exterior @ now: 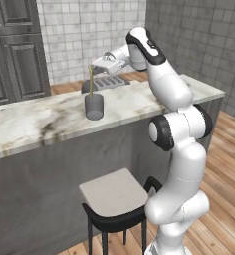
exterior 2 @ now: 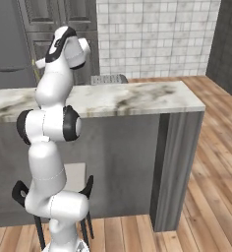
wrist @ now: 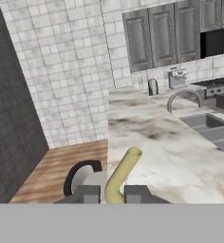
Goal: Take a straw from the drawer in front and place it inside the glass cup on the dining counter.
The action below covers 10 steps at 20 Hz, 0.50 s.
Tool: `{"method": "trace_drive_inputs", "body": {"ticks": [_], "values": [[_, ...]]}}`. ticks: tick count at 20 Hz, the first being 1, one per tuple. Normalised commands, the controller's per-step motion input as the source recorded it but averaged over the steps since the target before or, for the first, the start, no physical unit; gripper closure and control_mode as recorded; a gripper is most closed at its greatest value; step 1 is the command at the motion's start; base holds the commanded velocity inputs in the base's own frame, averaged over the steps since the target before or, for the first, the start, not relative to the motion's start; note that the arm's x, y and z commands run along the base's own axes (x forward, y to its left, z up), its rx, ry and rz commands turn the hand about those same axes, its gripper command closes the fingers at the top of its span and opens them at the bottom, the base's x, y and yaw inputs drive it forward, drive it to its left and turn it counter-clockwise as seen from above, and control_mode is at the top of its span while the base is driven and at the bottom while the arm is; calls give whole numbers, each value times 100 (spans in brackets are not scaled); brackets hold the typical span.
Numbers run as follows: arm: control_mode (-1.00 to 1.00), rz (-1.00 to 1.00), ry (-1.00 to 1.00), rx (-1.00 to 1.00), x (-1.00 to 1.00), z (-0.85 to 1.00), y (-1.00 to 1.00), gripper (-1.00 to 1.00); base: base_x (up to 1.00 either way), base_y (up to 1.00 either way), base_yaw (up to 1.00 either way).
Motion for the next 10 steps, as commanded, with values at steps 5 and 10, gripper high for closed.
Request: {"method": "trace_drive_inputs", "body": {"ticks": [5,10], "values": [[-100,0,0,0,1,-14,0,100,0,0,0],[-100,0,0,0,5,-10,0,100,0,0,0]]}}
